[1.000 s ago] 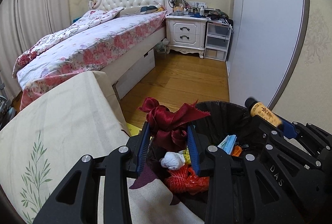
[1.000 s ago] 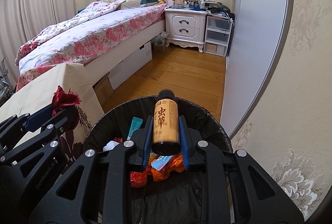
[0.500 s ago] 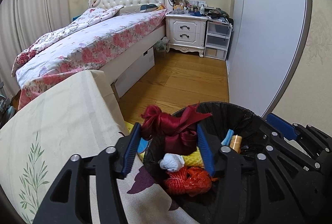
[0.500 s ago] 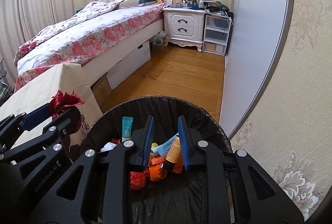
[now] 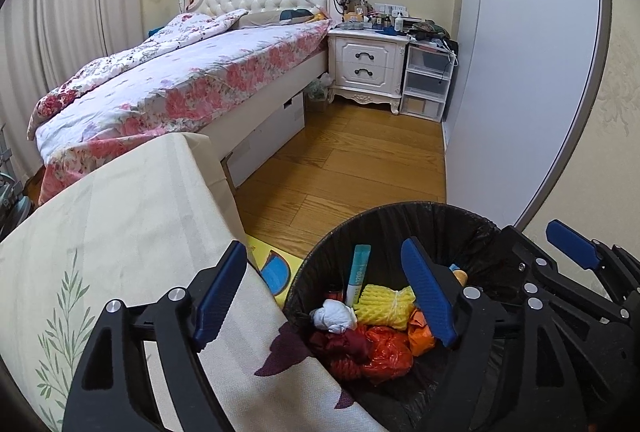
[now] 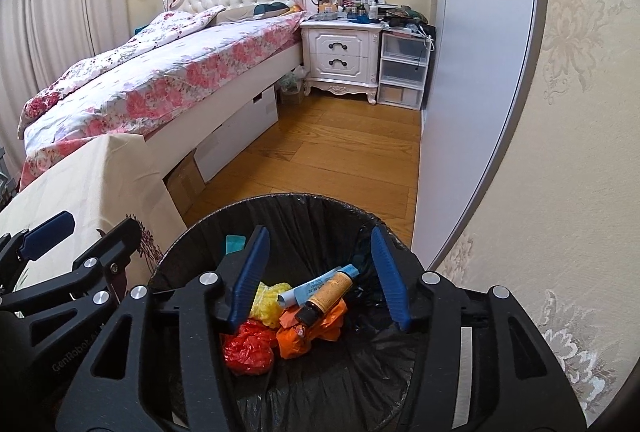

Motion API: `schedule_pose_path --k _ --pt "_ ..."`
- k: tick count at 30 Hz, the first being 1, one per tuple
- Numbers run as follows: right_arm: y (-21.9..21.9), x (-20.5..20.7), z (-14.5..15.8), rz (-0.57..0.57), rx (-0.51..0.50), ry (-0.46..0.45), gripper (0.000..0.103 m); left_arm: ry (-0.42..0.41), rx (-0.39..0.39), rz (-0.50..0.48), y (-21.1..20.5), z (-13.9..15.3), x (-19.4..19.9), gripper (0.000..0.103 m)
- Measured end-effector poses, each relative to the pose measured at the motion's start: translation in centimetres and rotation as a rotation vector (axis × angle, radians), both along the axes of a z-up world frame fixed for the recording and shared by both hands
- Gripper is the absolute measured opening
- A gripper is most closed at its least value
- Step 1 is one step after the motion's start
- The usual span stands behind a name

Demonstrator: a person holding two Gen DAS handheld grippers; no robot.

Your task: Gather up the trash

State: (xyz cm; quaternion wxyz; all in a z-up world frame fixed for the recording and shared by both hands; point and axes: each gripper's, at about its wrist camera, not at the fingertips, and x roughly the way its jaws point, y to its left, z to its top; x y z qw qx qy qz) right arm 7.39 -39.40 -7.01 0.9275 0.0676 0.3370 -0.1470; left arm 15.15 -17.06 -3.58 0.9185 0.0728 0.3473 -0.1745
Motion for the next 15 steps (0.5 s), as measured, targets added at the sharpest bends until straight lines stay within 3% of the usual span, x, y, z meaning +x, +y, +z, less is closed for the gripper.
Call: schedule_pose_path --k 7,13,15 --pt "0.1 -0.3 0.5 -0.009 -0.010 -0.011 0.060 -0.029 0.020 0.038 0.8 0.2 -0.2 0.080" --pt "0.1 -0.9 0.8 -0.025 -0.012 -0.020 0.078 -0.059 0.046 0.068 1.3 0.6 -1.0 0.084" --pt "0.0 -1.1 0.9 -0.033 -0.002 -0.023 0.080 -0.059 0.040 0.072 1.6 0.8 -1.1 0.084"
